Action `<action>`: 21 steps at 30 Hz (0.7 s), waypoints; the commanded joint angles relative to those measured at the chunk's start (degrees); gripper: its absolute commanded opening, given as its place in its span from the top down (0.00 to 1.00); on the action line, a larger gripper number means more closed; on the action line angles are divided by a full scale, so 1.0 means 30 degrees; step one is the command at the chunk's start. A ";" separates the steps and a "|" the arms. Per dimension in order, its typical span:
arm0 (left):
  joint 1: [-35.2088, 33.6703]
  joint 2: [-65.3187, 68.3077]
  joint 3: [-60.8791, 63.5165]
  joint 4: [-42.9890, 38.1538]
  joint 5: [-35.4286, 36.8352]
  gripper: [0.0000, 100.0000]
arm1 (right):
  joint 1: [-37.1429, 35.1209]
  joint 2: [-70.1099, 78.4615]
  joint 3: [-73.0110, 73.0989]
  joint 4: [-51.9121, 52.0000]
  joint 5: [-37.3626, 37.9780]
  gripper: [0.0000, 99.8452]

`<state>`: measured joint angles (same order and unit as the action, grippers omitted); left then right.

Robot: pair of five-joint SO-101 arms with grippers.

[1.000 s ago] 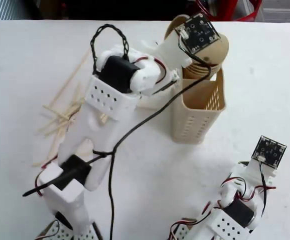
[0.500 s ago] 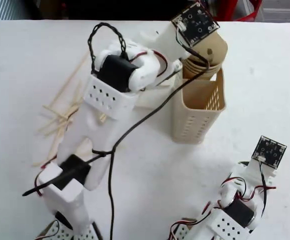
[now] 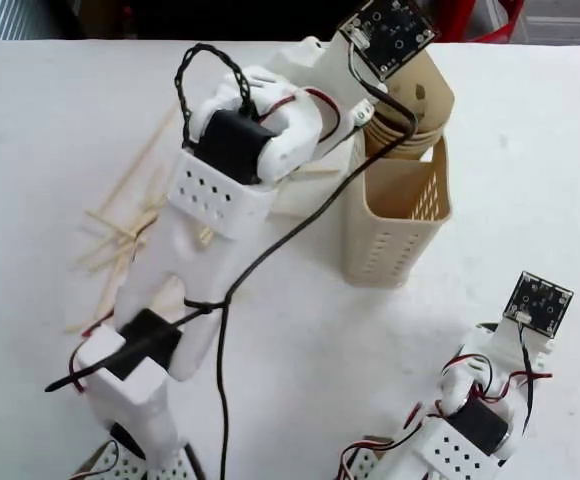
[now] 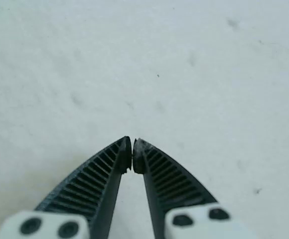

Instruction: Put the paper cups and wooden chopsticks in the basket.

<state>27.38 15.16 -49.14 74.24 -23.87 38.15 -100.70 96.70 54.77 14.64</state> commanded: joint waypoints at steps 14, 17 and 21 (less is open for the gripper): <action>0.2769 -0.0425 -0.0703 -0.1993 0.0059 0.90 | 0.0161 0.0132 0.0117 -0.0190 0.0234 0.98; 0.2828 -0.0220 -0.0527 -0.2286 0.0147 0.90 | 0.0161 0.0132 0.0117 -0.0190 0.0234 0.98; 0.3414 0.0073 -0.0498 -0.2842 0.0088 0.90 | 0.0161 0.0132 0.0117 -0.0190 0.0234 0.98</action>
<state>35.56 15.34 -50.55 68.35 -23.87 38.24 -100.70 96.70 54.77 14.64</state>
